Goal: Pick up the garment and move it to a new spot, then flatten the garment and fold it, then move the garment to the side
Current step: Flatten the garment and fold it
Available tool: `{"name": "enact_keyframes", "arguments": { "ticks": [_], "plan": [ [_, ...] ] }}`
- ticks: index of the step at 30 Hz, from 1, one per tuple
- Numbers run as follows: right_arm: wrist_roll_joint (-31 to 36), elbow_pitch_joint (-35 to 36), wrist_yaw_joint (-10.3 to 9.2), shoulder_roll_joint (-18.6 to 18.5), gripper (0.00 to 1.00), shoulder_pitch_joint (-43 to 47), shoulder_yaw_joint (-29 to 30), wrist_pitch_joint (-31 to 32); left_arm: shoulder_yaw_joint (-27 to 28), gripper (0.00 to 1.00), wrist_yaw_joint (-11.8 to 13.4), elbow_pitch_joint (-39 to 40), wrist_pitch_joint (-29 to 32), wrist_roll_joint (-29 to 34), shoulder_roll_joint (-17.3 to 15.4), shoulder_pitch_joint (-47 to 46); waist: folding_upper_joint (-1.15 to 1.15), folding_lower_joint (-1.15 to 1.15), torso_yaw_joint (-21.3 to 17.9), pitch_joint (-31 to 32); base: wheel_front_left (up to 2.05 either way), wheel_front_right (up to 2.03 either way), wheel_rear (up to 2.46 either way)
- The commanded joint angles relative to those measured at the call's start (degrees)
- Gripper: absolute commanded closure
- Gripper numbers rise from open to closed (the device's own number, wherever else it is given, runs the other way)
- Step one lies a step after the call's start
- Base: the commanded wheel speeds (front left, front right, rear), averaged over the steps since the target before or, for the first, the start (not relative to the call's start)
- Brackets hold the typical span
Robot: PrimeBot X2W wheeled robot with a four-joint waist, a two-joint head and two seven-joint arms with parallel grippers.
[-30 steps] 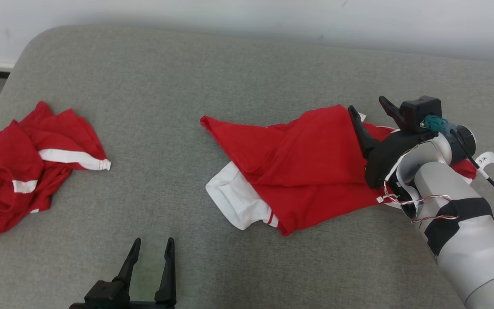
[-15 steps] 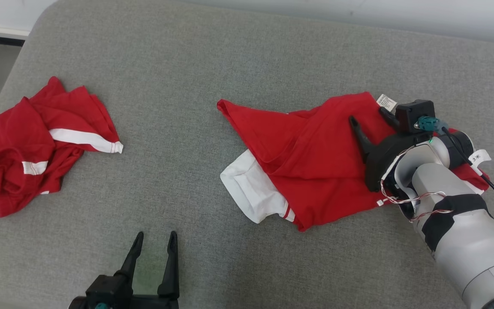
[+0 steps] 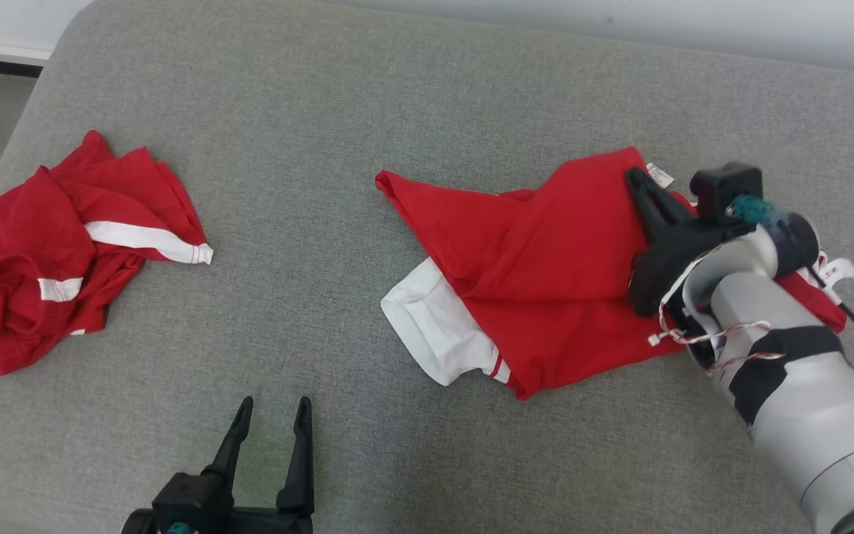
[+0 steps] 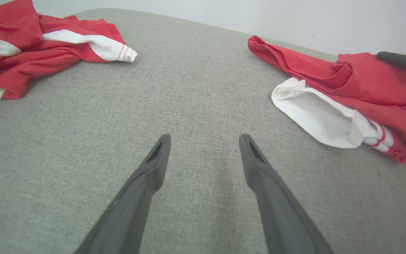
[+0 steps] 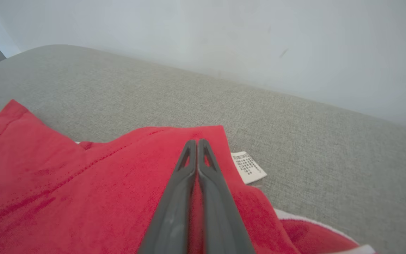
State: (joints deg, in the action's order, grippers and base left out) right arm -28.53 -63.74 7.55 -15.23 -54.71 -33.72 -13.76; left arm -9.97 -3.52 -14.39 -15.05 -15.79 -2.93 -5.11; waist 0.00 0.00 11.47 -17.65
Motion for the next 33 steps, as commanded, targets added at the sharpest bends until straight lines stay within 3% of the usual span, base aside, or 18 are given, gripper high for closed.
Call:
{"name": "enact_keyframes", "arguments": {
  "ticks": [1,9,15,19,20,21,22,27,33],
  "plan": [
    [-0.3,1.3,-0.12,-0.6,1.00,-1.1,0.1,-0.9,-0.3,0.00,0.0,-0.1,-0.2,-0.1,0.1,-0.2,0.00,0.00,0.1,0.3,0.00,0.00,0.00],
    [4.1,10.4,-0.12,-3.4,1.00,-5.5,5.4,-1.4,-2.4,0.00,0.2,0.4,-0.2,-1.4,0.1,-0.9,0.00,0.00,3.3,0.0,0.00,0.00,0.00],
    [10.8,12.4,-0.12,-4.1,1.00,-10.5,8.5,-1.4,-4.1,0.00,0.5,0.6,-0.2,-2.5,0.1,-0.8,0.00,0.00,7.5,-0.8,0.00,0.00,0.00],
    [18.1,9.1,-0.12,-5.5,1.00,-15.2,14.2,-1.4,-6.1,0.00,1.0,0.8,-0.2,-3.9,0.1,-0.7,0.00,0.00,12.3,-2.1,0.00,0.00,0.00],
    [19.8,8.2,-0.12,-5.2,0.92,-15.9,15.6,-1.4,-6.3,0.00,1.3,0.7,-0.2,-4.2,0.1,-0.5,0.00,0.00,12.9,-2.1,0.00,0.00,0.00],
    [21.2,6.1,-0.12,-4.8,0.20,-16.2,17.2,-1.3,-6.6,0.00,1.5,0.6,-0.2,-4.5,0.1,-0.3,0.00,0.00,13.5,-2.1,0.00,0.00,0.00],
    [22.3,4.2,-0.12,-4.0,0.00,-16.4,18.5,-1.2,-6.7,0.00,1.5,0.6,-0.2,-4.7,0.1,0.0,0.00,0.00,13.9,-2.1,0.00,0.00,0.00],
    [26.0,1.4,-0.12,-0.7,0.00,-14.8,21.0,-1.4,-6.6,0.00,2.3,0.6,-0.2,-5.3,0.1,1.0,0.00,0.00,13.4,-1.5,0.00,0.00,0.00],
    [23.8,6.9,-0.12,2.5,0.00,-8.0,20.6,-1.4,-5.3,0.00,2.0,0.6,-0.2,-4.1,0.1,-0.1,0.00,0.00,9.7,-0.1,0.00,0.00,0.00]
  ]
}}
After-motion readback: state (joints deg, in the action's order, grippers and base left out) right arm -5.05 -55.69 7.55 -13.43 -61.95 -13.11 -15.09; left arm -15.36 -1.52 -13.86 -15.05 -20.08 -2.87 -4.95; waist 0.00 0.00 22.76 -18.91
